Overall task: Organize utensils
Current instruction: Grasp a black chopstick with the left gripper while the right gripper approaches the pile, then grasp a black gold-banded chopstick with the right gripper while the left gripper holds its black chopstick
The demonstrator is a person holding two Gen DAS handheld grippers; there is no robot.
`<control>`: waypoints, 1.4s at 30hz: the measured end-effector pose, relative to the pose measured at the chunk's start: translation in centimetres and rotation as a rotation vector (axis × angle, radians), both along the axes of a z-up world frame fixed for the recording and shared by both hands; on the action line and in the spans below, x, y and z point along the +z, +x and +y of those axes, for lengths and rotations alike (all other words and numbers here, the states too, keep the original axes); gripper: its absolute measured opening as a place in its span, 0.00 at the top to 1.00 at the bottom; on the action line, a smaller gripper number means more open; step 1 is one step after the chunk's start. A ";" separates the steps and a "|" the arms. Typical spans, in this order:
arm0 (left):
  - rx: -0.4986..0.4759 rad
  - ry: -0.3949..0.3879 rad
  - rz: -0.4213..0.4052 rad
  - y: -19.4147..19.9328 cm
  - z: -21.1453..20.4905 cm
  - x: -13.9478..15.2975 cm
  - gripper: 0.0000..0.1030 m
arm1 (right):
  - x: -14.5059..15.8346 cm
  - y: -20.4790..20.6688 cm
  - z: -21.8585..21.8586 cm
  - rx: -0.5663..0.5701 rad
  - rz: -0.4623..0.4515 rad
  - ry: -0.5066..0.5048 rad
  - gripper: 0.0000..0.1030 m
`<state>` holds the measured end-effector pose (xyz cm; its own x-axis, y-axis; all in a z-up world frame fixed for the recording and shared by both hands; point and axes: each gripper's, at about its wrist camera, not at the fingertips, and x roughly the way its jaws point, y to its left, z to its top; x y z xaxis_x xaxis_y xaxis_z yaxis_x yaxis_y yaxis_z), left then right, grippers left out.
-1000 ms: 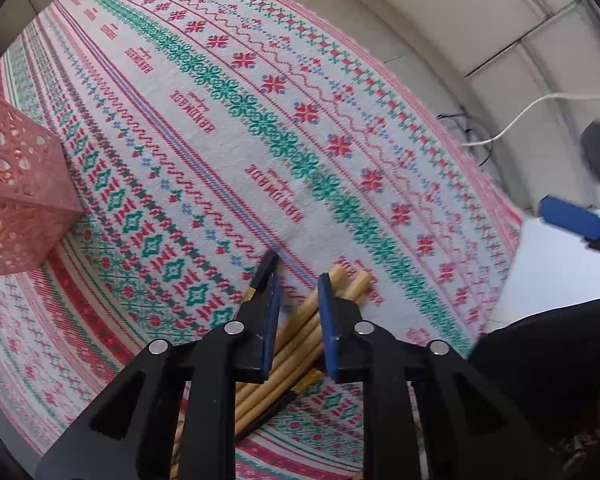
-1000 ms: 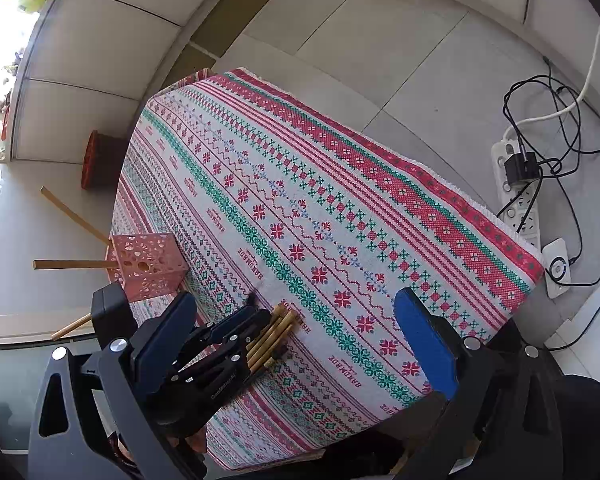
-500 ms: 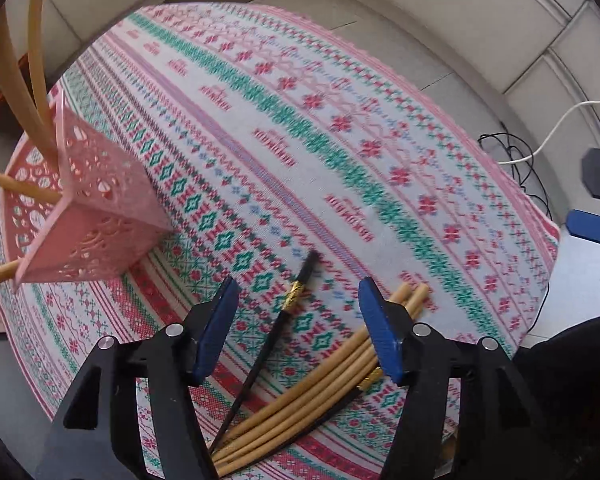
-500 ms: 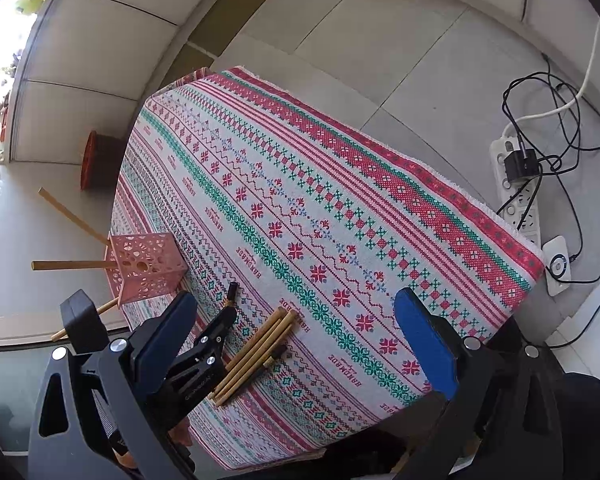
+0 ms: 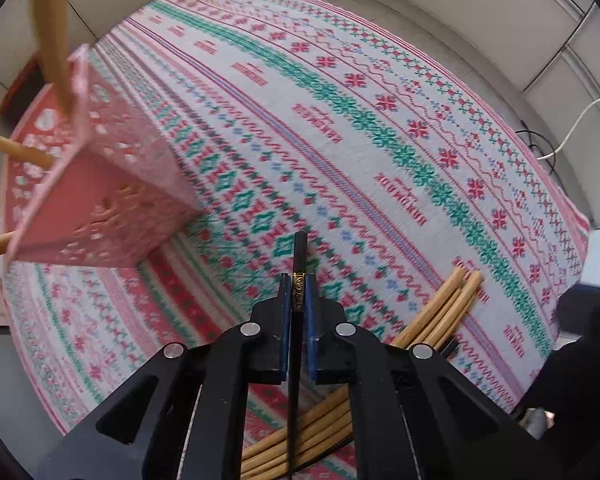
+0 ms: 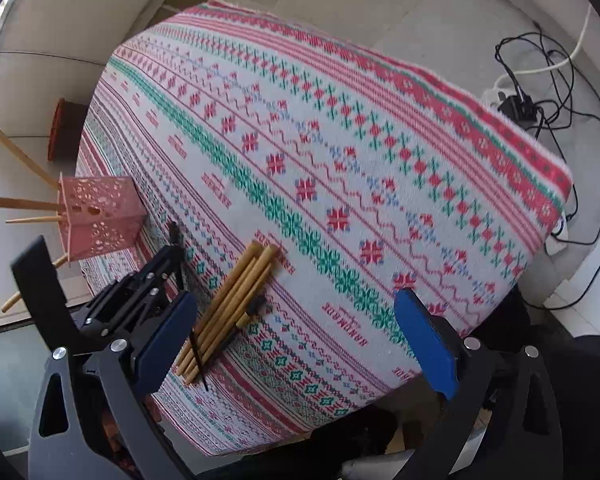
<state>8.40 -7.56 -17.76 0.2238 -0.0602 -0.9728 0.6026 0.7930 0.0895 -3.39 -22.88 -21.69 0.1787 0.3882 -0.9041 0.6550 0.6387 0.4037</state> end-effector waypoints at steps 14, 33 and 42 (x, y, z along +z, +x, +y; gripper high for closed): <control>-0.051 -0.104 -0.187 -6.7 4.5 8.3 0.94 | -2.3 1.5 4.1 -0.014 0.104 -0.305 0.34; 0.004 -0.155 -0.204 -6.0 6.6 8.0 0.94 | -1.7 1.8 8.6 -0.046 0.109 -0.248 0.34; 0.008 -0.171 -0.215 -6.4 7.2 8.5 0.94 | -1.4 2.3 9.7 0.003 0.135 -0.339 0.35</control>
